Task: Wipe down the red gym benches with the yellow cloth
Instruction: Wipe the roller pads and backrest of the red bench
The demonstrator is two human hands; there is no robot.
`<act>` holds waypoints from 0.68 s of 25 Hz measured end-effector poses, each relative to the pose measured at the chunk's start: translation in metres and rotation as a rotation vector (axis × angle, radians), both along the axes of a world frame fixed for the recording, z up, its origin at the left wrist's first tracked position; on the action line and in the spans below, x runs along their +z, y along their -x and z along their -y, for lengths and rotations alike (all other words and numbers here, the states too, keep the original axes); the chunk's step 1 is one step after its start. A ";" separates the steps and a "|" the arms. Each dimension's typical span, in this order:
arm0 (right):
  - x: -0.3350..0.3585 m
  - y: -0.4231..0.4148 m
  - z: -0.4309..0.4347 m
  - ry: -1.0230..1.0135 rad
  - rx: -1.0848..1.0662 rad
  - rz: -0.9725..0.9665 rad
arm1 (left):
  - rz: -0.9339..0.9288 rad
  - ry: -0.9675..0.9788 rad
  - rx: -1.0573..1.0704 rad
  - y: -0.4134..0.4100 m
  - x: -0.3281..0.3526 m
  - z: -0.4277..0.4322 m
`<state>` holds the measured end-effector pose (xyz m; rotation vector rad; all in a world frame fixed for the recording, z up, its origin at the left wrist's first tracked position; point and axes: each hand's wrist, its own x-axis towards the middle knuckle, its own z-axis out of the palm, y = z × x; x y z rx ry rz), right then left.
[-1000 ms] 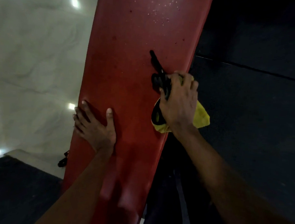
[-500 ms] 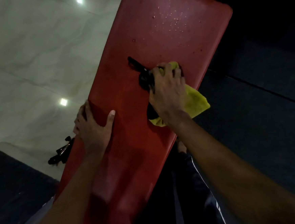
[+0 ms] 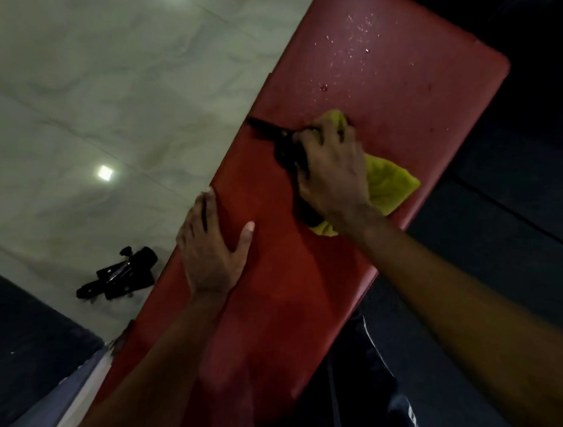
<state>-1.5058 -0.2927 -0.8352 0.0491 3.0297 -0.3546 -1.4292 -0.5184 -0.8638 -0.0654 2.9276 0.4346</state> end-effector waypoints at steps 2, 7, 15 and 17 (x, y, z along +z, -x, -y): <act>0.003 0.009 -0.006 0.073 0.224 0.043 | 0.005 -0.007 0.008 0.000 -0.001 0.000; 0.027 0.006 -0.037 0.087 -0.097 0.133 | 0.024 -0.008 0.021 0.002 -0.001 0.002; -0.004 0.015 0.018 0.004 -0.140 0.041 | 0.056 -0.010 0.020 0.003 -0.003 0.003; -0.009 0.021 0.024 0.012 0.116 0.024 | 0.056 -0.010 0.021 0.002 -0.004 0.004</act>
